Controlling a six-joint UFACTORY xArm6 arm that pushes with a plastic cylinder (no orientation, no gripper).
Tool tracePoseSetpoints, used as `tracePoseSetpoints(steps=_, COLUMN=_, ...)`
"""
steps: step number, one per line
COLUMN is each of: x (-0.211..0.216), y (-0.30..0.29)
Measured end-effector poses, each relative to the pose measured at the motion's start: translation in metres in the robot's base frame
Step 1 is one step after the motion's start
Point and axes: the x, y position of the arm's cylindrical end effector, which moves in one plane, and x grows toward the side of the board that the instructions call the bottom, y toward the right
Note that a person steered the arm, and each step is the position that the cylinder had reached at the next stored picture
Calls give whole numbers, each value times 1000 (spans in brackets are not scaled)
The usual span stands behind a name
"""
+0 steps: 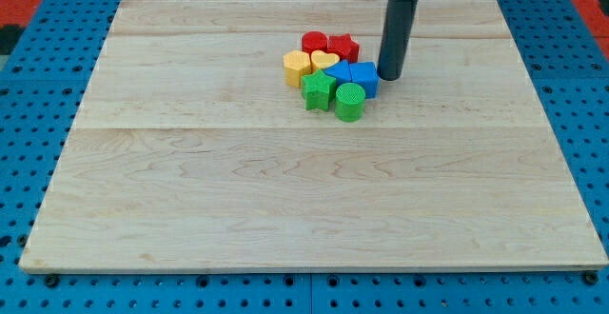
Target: Move your arm diagonally top right to the red star
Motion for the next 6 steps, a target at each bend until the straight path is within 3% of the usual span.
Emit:
tracePoseSetpoints(steps=1, x=-8, y=53)
tracePoseSetpoints(steps=2, x=-28, y=64)
tracePoseSetpoints(steps=3, x=-92, y=12)
tracePoseSetpoints(steps=4, x=-84, y=-41)
tracePoseSetpoints(steps=6, x=-61, y=-48)
